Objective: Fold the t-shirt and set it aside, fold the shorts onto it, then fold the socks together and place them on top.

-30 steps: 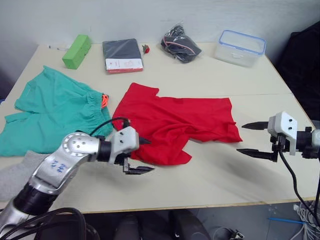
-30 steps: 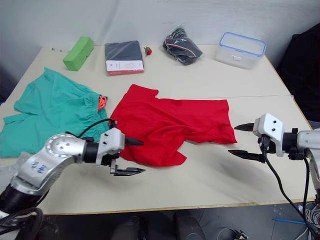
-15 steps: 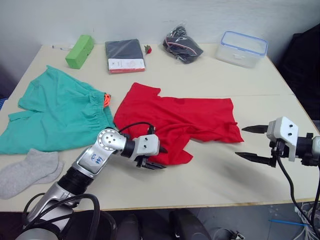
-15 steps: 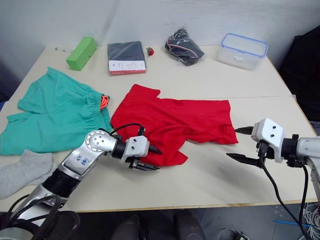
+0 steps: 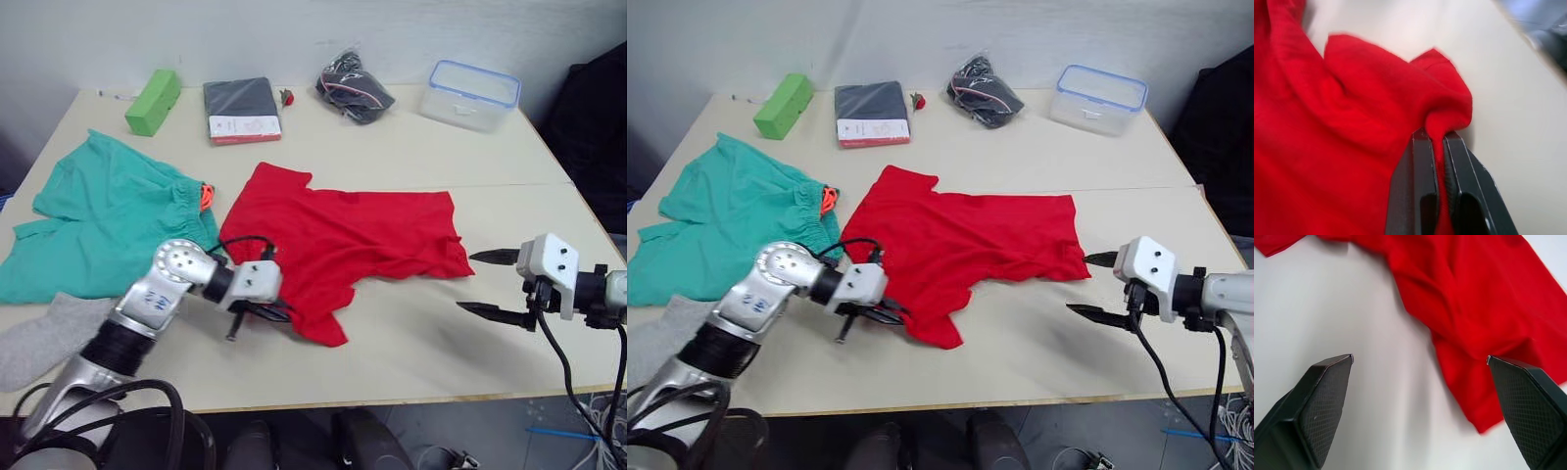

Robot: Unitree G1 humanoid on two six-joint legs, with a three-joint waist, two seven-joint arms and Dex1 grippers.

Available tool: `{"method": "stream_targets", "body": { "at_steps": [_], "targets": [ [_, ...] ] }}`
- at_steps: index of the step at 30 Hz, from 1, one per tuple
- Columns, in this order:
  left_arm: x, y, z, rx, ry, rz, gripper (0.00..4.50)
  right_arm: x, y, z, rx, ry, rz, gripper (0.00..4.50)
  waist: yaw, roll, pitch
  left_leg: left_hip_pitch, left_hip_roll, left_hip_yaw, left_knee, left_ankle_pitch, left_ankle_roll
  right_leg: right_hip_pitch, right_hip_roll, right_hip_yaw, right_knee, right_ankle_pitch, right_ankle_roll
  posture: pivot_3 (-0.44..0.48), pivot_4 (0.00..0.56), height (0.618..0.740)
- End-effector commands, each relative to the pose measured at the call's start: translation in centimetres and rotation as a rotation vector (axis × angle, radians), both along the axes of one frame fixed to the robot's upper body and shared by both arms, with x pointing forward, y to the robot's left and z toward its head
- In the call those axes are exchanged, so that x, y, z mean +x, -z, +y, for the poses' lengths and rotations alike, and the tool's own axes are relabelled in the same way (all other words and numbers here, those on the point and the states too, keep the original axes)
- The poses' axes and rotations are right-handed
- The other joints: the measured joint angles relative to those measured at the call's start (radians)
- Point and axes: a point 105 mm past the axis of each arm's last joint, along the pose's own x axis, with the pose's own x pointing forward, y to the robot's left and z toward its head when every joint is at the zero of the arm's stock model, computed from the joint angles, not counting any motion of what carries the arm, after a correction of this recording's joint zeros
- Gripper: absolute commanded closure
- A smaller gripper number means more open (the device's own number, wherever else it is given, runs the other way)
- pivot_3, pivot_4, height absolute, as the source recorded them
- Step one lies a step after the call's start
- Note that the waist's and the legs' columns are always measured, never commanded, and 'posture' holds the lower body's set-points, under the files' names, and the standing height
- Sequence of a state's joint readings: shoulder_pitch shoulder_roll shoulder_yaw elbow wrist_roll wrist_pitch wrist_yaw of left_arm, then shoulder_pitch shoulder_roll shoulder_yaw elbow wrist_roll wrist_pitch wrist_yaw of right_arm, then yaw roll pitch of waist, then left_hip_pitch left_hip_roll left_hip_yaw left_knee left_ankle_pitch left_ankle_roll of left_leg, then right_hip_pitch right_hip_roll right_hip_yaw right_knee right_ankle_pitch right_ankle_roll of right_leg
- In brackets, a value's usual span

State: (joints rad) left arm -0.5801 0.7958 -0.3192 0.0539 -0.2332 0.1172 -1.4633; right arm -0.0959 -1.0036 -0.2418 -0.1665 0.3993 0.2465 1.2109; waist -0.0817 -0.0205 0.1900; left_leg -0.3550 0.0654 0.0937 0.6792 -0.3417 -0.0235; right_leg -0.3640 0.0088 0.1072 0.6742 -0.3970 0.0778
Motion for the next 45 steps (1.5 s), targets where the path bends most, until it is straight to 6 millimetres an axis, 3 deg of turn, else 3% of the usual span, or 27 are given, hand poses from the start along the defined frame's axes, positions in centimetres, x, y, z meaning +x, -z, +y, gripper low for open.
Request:
{"method": "stream_targets", "body": {
  "at_steps": [1,5,10,15,22,27,32,38,44,45],
  "targets": [
    [0.2,-1.1,1.6,0.057,0.065,-0.03,4.48,-0.6,-0.4,1.1,0.027,-0.045,-0.003,0.0,0.002,0.0,0.0,0.0,0.0,0.0,0.0,0.0,0.0,0.0,0.0,0.0,0.0,0.0,0.0,0.0,0.15,0.74],
    [1.2,-0.6,1.7,0.102,0.078,-0.07,4.48,-0.7,0.1,1.5,0.032,-0.052,0.005,0.0,0.015,0.0,0.0,0.0,0.0,-0.001,0.002,-0.001,0.001,0.001,-0.001,-0.001,-0.001,0.0,0.0,0.0,0.15,0.74],
    [1.0,0.4,1.3,0.074,0.071,-0.081,4.48,-0.9,0.3,2.0,0.043,-0.061,0.009,0.0,0.023,0.0,0.0,-0.003,0.0,-0.001,0.003,-0.001,0.001,-0.003,-0.001,-0.001,0.002,0.0,0.0,0.0,0.15,0.74],
    [0.0,-0.2,1.5,0.017,0.039,-0.099,3.16,-1.4,0.5,2.2,0.053,-0.063,0.016,0.0,0.019,0.0,0.0,-0.01,0.0,0.0,0.005,-0.001,0.001,-0.012,-0.001,-0.001,0.007,0.0,0.0,0.0,0.15,0.74],
    [-2.6,-2.4,-0.3,-0.12,0.03,-0.153,1.14,-2.2,0.5,2.0,0.08,-0.039,0.034,0.0,0.024,0.0,0.0,-0.013,0.0,-0.002,0.006,-0.001,0.001,-0.013,-0.002,-0.002,0.006,0.0,0.0,0.0,0.15,0.74],
    [-3.6,-1.9,-1.5,-0.143,0.047,-0.159,1.14,-2.5,0.5,1.9,0.08,-0.034,0.041,0.0,0.025,0.0,0.0,-0.013,-0.001,-0.002,0.006,-0.001,0.001,-0.012,-0.002,-0.002,0.006,0.0,0.0,0.0,0.15,0.74],
    [-4.1,0.5,-2.6,-0.089,0.14,-0.171,1.14,-2.4,0.2,1.9,0.087,-0.027,0.035,0.0,0.025,0.0,0.0,-0.013,-0.001,-0.002,0.006,-0.001,0.001,-0.012,-0.001,-0.002,0.006,0.0,0.0,0.0,0.15,0.74],
    [-4.7,1.5,-5.2,-0.138,0.165,-0.051,1.14,-2.7,0.3,1.8,0.071,-0.021,0.034,0.0,0.026,0.0,0.0,-0.013,-0.001,-0.002,0.007,-0.001,0.001,-0.012,-0.001,-0.002,0.006,0.0,0.0,0.0,0.15,0.74],
    [-4.4,3.2,-5.8,-0.054,0.128,-0.051,1.14,-2.6,0.3,1.7,0.064,-0.009,0.023,0.0,0.025,0.0,0.0,-0.013,-0.001,-0.001,0.007,0.0,0.001,-0.012,0.0,-0.001,0.007,0.0,0.0,0.0,0.15,0.74],
    [-4.1,3.8,-5.7,-0.02,0.112,-0.057,1.32,-2.6,0.3,1.7,0.065,-0.005,0.021,0.0,0.026,0.0,0.0,-0.013,-0.001,-0.001,0.007,0.0,0.001,-0.012,0.0,-0.001,0.007,0.0,0.0,0.0,0.15,0.74]
  ]
}}
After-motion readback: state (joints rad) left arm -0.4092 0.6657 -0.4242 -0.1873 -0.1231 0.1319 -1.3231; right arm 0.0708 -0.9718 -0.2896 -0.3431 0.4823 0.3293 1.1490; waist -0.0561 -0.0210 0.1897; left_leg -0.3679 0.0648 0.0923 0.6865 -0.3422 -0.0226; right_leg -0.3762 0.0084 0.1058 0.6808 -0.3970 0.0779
